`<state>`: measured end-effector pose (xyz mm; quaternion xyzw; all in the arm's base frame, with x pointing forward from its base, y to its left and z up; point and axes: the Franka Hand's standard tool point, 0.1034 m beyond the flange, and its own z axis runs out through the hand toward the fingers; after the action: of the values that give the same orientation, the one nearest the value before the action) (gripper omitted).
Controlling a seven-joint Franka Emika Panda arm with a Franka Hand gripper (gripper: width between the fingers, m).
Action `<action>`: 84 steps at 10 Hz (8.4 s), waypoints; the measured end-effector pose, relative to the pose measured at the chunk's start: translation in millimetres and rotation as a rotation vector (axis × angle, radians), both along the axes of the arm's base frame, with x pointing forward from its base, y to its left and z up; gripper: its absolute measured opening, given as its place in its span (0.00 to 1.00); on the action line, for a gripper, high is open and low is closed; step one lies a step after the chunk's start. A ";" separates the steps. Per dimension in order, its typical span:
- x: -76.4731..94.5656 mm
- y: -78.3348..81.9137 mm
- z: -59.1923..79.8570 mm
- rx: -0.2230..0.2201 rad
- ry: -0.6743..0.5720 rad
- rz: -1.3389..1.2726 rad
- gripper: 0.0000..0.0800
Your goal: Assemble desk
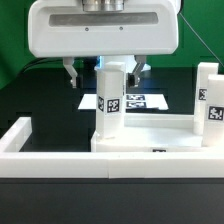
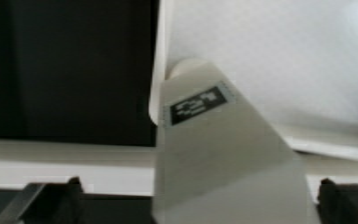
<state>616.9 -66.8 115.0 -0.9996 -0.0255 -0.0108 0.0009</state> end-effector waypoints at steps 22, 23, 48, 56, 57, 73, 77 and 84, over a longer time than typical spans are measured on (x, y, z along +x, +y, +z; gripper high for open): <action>-1.3 -4.0 -7.4 0.029 -0.012 -0.659 0.36; -1.4 -4.4 -7.5 0.033 -0.012 -0.711 0.36; 5.2 -5.8 -9.0 0.031 -0.038 -0.234 0.81; 2.9 -6.7 -11.8 0.022 -0.041 -0.053 0.36; 2.9 -6.8 -11.8 0.022 -0.041 -0.070 0.36; 2.9 -8.6 -14.1 0.173 0.022 -1.632 0.36; 2.6 -4.8 -14.4 0.216 0.072 -2.022 0.36; 8.1 -0.3 -9.5 0.202 0.059 -1.655 0.77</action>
Offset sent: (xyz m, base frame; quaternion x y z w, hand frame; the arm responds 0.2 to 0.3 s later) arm -0.0098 0.0112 0.0001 -0.0127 0.0087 -0.1895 0.9818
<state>625.0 -67.1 105.5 -0.6906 0.7183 0.0160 0.0829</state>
